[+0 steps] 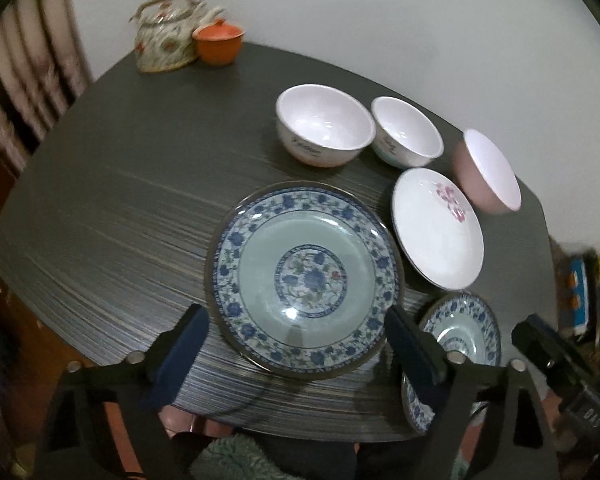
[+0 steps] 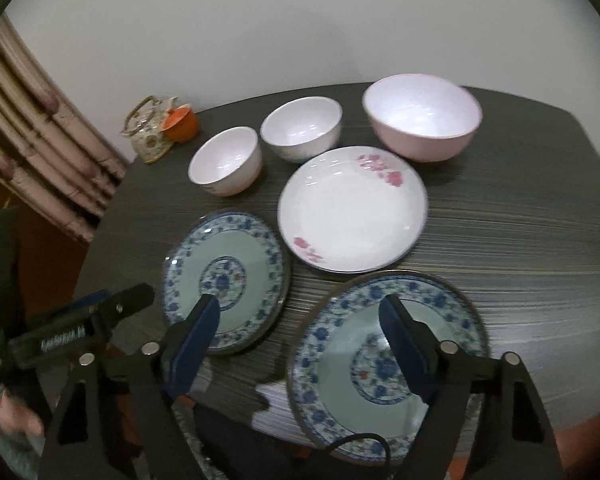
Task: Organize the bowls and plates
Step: 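Grasp the rim of the large blue-and-white plate with the left tool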
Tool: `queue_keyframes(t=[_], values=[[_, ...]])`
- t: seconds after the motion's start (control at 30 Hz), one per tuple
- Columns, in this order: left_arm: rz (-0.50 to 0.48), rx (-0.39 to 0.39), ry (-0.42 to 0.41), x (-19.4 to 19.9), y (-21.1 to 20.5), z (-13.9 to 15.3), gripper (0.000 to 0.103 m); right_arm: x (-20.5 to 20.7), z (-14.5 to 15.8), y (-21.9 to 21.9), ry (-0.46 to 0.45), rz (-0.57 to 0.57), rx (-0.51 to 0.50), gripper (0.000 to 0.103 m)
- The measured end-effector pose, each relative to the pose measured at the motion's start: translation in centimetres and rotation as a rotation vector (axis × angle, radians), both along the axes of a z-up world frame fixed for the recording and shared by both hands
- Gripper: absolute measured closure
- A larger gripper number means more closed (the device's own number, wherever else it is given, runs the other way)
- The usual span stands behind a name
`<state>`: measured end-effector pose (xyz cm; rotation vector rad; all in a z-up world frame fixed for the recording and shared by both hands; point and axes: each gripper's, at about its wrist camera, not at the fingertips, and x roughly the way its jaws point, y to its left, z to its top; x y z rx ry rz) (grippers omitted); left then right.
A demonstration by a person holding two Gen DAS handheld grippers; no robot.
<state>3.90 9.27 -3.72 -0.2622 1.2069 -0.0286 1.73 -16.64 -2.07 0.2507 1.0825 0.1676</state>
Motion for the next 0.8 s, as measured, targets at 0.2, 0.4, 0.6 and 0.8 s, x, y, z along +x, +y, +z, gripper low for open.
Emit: queue_keyframes(t=[0.2,0.4,0.6,0.8], values=[[0.044,-0.148,0.027,1.3,3.3,-1.3,0.032,2.0,-1.9,0.6,0.063,0.060,0.121,0.035],[0.086,-0.235,0.061,2.1,5.9,-2.7,0.048,3.8,-4.7,1.0,0.150,0.060,0.235,0.043],[0.122,-0.314,0.119,2.8,7.4,-4.6,0.051,5.3,-6.9,1.9,0.212,0.070,0.267,0.052],[0.137,-0.315,0.140,3.5,7.9,-5.9,0.051,6.8,-8.8,2.3,0.253,0.062,0.267,0.058]])
